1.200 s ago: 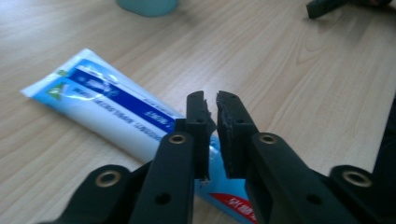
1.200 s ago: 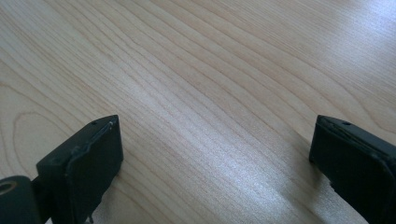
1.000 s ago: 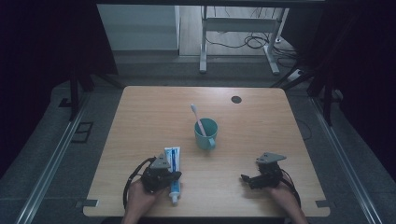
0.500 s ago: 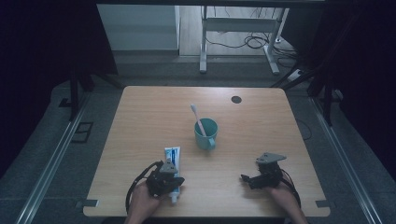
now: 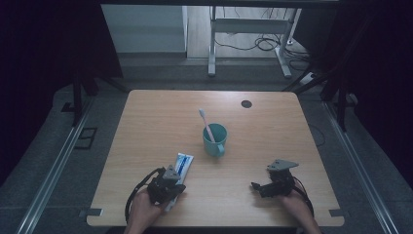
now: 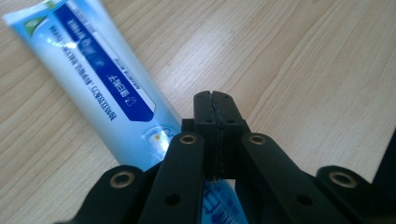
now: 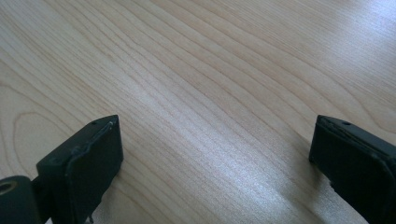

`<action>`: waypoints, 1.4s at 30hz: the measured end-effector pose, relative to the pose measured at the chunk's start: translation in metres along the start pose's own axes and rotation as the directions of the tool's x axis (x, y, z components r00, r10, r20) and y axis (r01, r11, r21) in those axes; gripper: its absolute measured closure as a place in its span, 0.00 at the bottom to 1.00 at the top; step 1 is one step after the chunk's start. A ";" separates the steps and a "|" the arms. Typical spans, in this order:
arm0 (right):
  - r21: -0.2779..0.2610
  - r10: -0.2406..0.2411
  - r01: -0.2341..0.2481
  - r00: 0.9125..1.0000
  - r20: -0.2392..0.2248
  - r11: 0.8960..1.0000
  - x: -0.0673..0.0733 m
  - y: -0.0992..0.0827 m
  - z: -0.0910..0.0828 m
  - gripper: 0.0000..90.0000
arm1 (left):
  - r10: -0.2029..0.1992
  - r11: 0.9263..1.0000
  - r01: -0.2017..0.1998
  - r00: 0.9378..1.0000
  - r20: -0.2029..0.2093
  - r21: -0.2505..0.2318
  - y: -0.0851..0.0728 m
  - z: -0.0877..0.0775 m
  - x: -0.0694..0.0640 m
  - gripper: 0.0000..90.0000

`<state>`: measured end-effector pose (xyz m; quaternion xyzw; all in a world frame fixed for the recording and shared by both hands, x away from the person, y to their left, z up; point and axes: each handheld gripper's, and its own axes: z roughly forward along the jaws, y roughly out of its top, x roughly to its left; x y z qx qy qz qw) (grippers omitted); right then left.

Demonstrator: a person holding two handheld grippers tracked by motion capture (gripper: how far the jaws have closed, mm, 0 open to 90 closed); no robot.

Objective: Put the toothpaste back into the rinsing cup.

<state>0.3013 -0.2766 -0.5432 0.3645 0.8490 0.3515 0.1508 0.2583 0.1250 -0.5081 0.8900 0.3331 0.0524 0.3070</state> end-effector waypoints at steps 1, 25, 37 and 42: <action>0.000 0.000 0.000 1.000 0.000 1.000 0.000 0.000 0.000 0.03 | 0.000 1.000 0.000 1.000 0.000 0.000 0.000 0.000 0.000 1.00; 0.000 0.000 0.000 1.000 0.000 1.000 0.000 0.000 0.000 0.03 | -0.038 0.999 0.039 0.998 -0.040 0.027 -0.014 -0.015 0.025 0.97; 0.000 0.000 0.000 1.000 0.000 1.000 0.000 0.000 0.000 0.03 | -0.037 0.999 0.040 0.995 -0.094 0.025 -0.009 -0.036 0.033 0.74; 0.000 0.000 0.000 1.000 0.000 1.000 0.000 0.000 0.000 0.03 | -0.041 0.997 0.048 0.994 -0.102 0.068 -0.009 -0.039 0.038 0.66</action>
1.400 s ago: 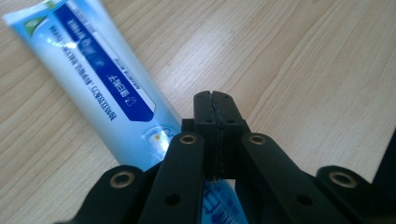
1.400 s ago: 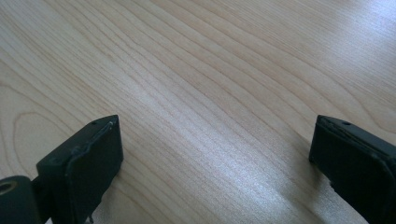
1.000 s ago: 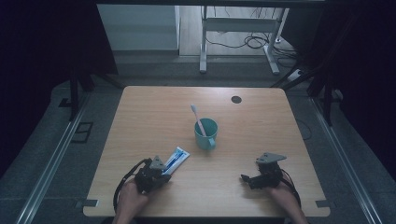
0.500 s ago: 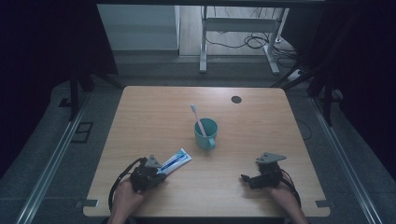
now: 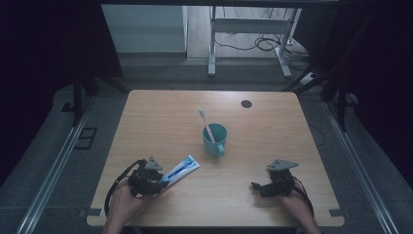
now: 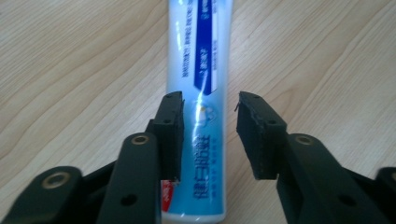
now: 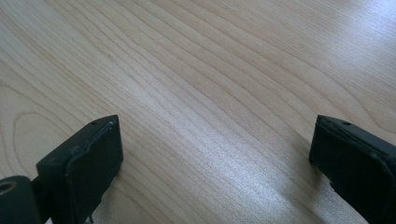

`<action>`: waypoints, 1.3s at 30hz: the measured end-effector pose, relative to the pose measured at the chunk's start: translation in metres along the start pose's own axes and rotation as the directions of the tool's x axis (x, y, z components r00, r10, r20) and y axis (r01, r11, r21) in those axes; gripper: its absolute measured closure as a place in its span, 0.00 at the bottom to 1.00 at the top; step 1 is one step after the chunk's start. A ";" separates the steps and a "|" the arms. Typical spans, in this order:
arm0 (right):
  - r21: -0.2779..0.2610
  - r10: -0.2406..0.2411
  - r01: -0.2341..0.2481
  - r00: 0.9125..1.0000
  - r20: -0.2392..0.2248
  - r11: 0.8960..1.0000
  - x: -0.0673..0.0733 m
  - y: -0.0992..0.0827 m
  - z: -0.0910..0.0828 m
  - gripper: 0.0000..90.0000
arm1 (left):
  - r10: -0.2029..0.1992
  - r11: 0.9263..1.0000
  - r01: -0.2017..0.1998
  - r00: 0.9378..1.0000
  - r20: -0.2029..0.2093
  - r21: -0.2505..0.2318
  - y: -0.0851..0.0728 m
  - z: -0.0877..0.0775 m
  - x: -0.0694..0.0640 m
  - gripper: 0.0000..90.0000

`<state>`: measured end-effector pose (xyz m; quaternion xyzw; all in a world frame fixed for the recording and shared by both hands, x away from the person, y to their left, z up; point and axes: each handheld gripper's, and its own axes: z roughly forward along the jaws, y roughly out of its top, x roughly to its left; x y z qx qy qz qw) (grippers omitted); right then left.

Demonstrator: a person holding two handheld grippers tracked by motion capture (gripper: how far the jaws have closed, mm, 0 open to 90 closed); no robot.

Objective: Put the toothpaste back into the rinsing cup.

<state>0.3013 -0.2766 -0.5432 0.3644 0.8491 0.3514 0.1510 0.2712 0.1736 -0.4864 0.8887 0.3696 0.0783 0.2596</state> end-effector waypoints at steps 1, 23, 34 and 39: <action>0.000 0.000 0.000 1.000 0.000 1.000 0.000 0.000 0.000 0.03 | -0.004 1.000 0.004 1.000 0.000 0.011 0.000 0.000 0.001 0.63; 0.001 -0.001 0.001 1.000 0.000 1.000 0.000 0.000 0.000 0.03 | -0.010 0.935 0.004 1.000 0.015 0.356 0.017 0.015 0.015 0.38; 0.001 -0.001 0.001 1.000 0.000 1.000 0.000 0.000 0.000 0.03 | 0.011 0.901 -0.017 1.000 0.017 0.433 0.029 0.023 0.015 0.39; 0.000 -0.001 0.001 1.000 0.000 1.000 0.000 0.000 0.000 0.03 | 0.010 0.886 -0.019 1.000 0.022 0.463 0.035 0.028 0.015 0.41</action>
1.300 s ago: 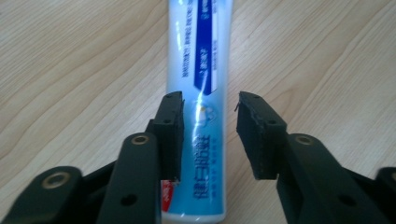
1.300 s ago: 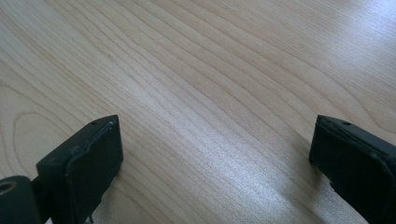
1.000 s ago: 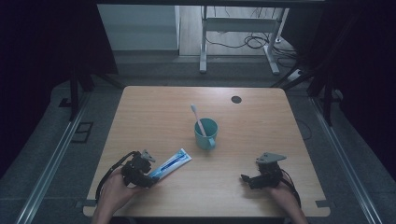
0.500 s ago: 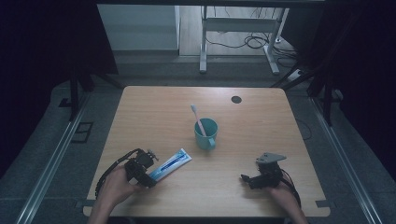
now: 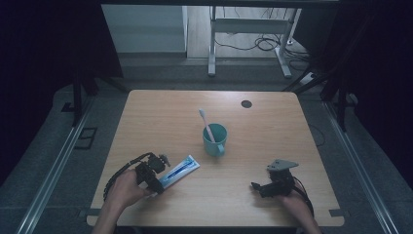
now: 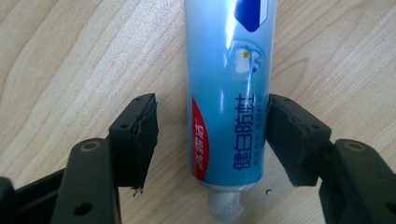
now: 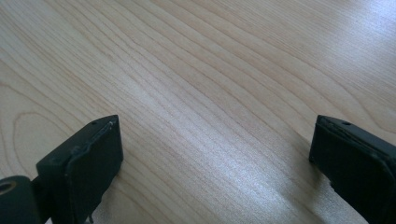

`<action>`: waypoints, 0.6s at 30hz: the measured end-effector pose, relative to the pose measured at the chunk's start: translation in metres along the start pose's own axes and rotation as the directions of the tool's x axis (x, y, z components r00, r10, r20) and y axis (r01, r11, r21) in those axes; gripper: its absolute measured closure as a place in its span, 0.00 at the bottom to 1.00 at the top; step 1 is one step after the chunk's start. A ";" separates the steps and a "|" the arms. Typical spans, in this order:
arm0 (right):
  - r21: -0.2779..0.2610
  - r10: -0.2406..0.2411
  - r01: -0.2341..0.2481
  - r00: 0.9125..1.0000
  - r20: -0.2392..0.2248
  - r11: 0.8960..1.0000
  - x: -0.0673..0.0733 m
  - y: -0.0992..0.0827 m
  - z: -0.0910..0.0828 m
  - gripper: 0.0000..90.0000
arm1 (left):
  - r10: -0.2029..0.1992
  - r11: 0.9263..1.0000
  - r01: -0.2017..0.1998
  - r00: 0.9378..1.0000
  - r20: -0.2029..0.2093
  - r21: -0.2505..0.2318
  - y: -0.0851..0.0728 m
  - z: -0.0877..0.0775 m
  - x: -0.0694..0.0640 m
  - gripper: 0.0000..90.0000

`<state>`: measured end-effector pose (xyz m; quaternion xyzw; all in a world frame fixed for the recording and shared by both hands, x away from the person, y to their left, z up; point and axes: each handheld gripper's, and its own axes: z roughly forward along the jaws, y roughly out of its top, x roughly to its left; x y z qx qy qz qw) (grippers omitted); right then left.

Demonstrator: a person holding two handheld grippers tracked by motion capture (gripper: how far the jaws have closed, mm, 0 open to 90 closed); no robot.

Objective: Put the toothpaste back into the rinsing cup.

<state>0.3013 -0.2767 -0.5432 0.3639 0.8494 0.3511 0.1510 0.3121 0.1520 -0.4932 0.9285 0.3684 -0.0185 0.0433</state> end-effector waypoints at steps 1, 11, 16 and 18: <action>0.000 0.000 0.000 1.000 0.000 1.000 0.000 0.000 0.000 0.03 | 0.003 1.000 -0.003 1.000 0.002 0.007 0.001 0.000 0.000 0.41; 0.000 -0.001 0.001 1.000 0.000 1.000 0.000 0.000 0.000 0.03 | 0.001 0.999 -0.001 1.000 0.012 0.041 0.011 0.005 0.002 0.41; 0.000 -0.001 0.001 1.000 0.000 1.000 0.000 0.000 0.000 0.03 | -0.008 0.999 0.007 1.000 0.013 0.042 0.015 0.008 0.001 0.40; 0.000 0.000 0.000 1.000 0.001 1.000 0.000 0.000 0.000 0.03 | -0.005 0.999 0.004 1.000 0.014 0.049 0.016 0.010 0.002 0.41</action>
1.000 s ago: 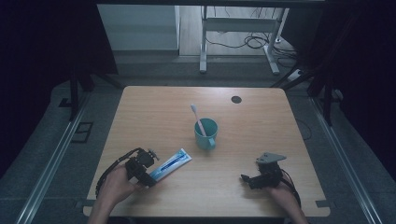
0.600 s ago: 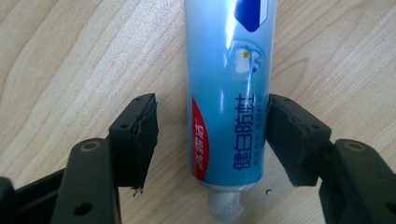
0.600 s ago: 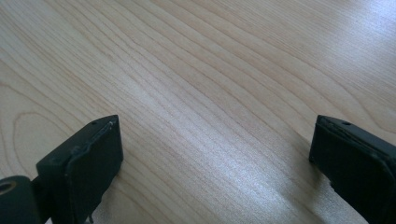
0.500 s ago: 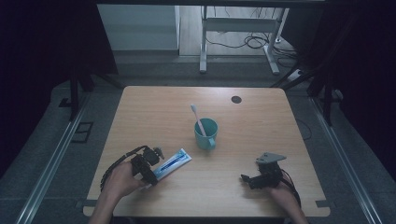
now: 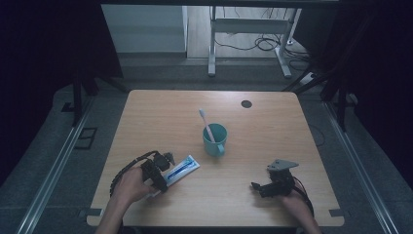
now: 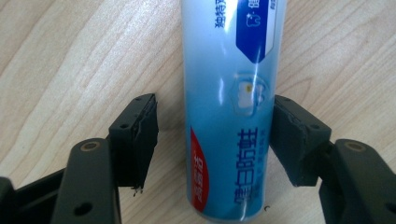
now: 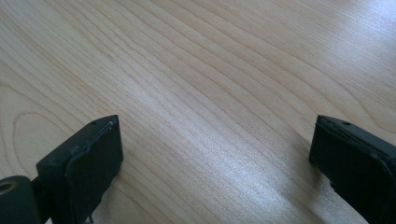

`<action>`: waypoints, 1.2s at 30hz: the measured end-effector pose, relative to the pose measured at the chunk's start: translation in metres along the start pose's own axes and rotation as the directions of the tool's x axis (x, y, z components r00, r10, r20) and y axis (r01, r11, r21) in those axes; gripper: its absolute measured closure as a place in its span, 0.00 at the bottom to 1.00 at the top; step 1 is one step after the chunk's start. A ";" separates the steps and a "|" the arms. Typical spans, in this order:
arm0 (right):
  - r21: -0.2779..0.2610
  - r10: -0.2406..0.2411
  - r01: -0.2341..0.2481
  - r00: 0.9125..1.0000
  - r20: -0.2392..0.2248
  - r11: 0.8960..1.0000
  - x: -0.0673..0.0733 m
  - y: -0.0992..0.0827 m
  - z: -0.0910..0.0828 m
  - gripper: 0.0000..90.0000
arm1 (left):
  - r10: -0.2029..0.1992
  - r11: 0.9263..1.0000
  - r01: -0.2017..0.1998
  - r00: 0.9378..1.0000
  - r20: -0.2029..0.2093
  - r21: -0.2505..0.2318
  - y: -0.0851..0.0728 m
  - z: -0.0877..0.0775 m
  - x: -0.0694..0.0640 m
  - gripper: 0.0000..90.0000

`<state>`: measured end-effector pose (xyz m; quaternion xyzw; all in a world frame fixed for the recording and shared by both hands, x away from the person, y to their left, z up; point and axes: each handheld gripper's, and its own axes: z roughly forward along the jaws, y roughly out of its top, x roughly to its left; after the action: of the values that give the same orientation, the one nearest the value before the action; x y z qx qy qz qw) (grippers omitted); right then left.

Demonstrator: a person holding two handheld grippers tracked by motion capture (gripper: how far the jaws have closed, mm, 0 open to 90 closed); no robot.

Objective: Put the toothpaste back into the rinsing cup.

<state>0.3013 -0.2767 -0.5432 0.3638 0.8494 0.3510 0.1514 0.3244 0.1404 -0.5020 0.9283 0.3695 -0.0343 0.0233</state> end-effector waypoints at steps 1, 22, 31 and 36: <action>0.000 0.000 0.000 1.000 0.000 1.000 0.000 0.000 0.000 0.03 | -0.004 1.000 0.004 1.000 -0.002 -0.001 0.000 0.001 0.000 0.41; 0.000 -0.001 0.001 1.000 0.000 1.000 0.000 0.000 0.000 0.03 | 0.001 1.000 -0.002 1.000 -0.026 -0.005 0.002 -0.002 -0.011 0.69; 0.001 0.001 -0.001 1.000 0.000 1.000 0.000 0.000 0.000 0.03 | -0.002 0.998 0.002 1.000 -0.011 -0.058 -0.006 -0.005 -0.009 0.77; 0.002 0.004 -0.004 1.000 -0.001 1.000 0.000 0.000 0.000 0.03 | 0.016 0.995 -0.016 1.000 0.000 -0.100 -0.010 -0.006 -0.009 0.80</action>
<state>0.3010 -0.2765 -0.5431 0.3655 0.8491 0.3505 0.1501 0.3111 0.1424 -0.4956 0.9289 0.3633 -0.0159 0.0700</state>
